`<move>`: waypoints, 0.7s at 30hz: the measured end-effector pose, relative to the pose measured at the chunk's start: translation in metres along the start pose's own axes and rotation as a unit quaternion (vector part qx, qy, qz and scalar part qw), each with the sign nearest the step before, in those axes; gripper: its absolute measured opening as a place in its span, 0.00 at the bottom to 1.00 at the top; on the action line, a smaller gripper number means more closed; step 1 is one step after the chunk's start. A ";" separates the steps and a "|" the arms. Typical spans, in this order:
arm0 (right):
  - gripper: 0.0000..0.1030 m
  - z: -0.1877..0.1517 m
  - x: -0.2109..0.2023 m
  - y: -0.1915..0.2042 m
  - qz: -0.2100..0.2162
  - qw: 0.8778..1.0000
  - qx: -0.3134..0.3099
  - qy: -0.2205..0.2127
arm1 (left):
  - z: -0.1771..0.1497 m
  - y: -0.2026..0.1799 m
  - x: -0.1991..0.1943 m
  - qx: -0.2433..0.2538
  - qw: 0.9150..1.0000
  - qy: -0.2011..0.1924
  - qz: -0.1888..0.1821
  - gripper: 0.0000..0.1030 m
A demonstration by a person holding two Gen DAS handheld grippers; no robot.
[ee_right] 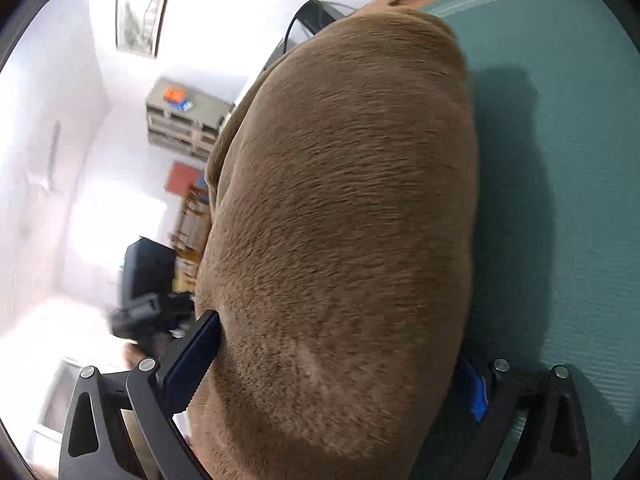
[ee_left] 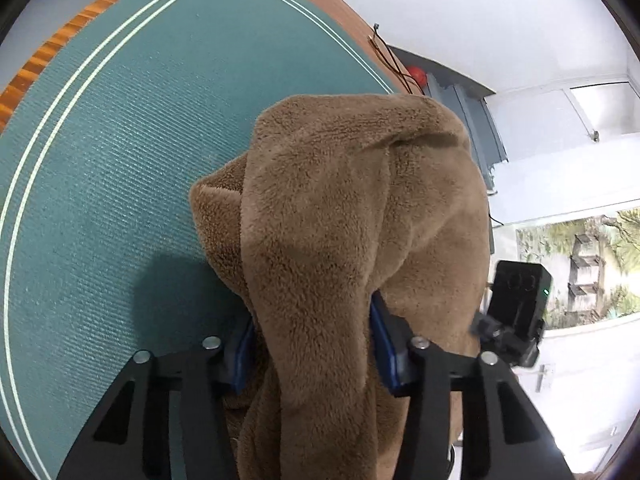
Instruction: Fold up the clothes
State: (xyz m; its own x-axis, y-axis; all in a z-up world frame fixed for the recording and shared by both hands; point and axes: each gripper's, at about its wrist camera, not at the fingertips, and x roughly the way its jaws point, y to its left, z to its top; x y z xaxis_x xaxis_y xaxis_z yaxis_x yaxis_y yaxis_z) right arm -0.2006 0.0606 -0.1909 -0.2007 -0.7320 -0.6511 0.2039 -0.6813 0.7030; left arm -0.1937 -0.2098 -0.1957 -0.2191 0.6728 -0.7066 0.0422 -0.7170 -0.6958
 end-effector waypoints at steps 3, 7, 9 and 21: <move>0.68 -0.005 -0.006 0.014 -0.018 1.000 -0.018 -0.018 | -0.008 -0.006 -0.005 -0.010 1.000 -0.018 0.013 0.41; 0.59 -0.013 -0.024 0.031 -0.027 0.998 -0.035 -0.050 | -0.020 -0.039 -0.018 0.029 0.998 -0.035 0.054 0.38; 0.59 -0.019 -0.037 0.040 -0.032 0.996 -0.046 -0.067 | -0.030 -0.056 -0.023 0.040 0.997 -0.040 0.050 0.38; 0.59 -0.113 -0.231 0.035 -0.058 0.987 -0.044 -0.145 | -0.130 -0.205 0.014 0.126 0.992 -0.018 -0.021 0.38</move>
State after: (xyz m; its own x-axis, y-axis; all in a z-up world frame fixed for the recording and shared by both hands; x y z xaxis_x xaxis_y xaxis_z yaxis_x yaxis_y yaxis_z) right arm -0.0388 0.2049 -0.0486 -0.4916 -0.6243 -0.6072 0.2437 -0.7680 0.5923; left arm -0.0791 -0.0295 -0.0796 -0.2506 0.6995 -0.6692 -0.2121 -0.7142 -0.6671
